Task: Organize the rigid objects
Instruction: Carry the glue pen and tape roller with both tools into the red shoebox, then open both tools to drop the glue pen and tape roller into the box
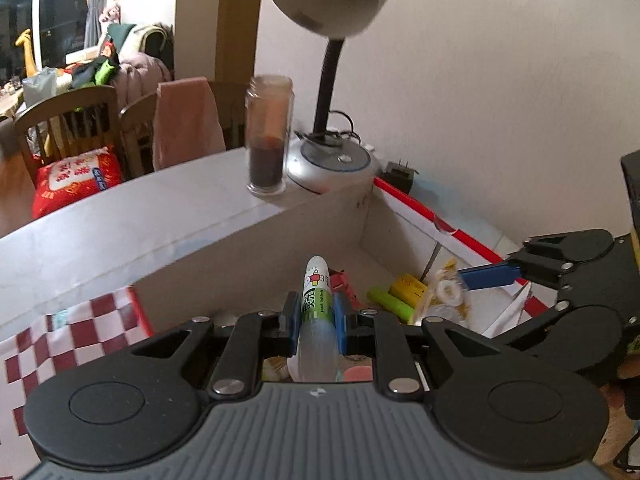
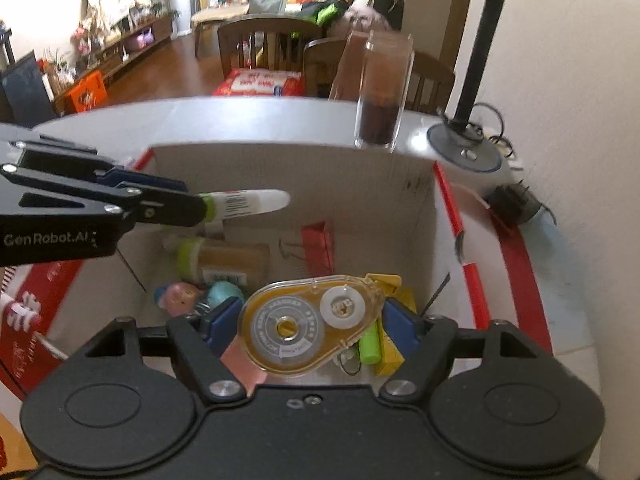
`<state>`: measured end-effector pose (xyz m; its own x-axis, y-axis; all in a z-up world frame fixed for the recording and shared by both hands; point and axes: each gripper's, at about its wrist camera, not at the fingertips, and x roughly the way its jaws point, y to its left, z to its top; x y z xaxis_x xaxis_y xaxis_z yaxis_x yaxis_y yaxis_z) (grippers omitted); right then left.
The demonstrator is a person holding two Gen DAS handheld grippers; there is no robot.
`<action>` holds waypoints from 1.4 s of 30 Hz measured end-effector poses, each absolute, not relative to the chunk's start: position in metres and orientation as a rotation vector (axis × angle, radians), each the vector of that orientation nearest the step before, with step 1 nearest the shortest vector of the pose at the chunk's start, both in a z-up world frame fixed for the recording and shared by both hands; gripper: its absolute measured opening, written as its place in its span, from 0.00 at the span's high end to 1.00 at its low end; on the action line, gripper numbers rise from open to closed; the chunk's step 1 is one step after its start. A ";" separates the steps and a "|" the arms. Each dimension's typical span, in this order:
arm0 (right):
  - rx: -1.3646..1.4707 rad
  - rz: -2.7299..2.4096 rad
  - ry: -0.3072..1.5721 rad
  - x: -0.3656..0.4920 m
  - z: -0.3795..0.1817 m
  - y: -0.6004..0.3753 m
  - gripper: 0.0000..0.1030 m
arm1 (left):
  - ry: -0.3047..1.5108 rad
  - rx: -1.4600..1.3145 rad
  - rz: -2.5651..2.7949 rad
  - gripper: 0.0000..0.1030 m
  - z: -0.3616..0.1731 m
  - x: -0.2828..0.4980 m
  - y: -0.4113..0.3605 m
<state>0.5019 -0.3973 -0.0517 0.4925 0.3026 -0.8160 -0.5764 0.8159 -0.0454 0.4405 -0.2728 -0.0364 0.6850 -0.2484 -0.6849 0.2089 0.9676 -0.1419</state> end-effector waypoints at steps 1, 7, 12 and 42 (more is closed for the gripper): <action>-0.339 0.546 0.917 0.503 -0.055 -0.396 0.27 | 0.782 -0.052 -0.260 0.84 -0.039 0.444 -0.275; -0.393 0.572 0.939 0.507 -0.070 -0.385 0.27 | 0.846 -0.055 -0.273 0.84 -0.058 0.465 -0.285; -0.421 0.577 0.973 0.509 -0.080 -0.380 0.27 | 0.913 -0.078 -0.274 0.84 -0.072 0.474 -0.287; -0.336 0.552 0.969 0.496 -0.064 -0.396 0.20 | 0.972 -0.061 -0.253 0.83 -0.064 0.452 -0.282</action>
<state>0.4957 -0.3964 -0.0641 0.4452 0.2903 -0.8470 -0.5810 0.8135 -0.0265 0.4520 -0.2818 -0.0643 0.5368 -0.2391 -0.8091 0.1850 0.9690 -0.1637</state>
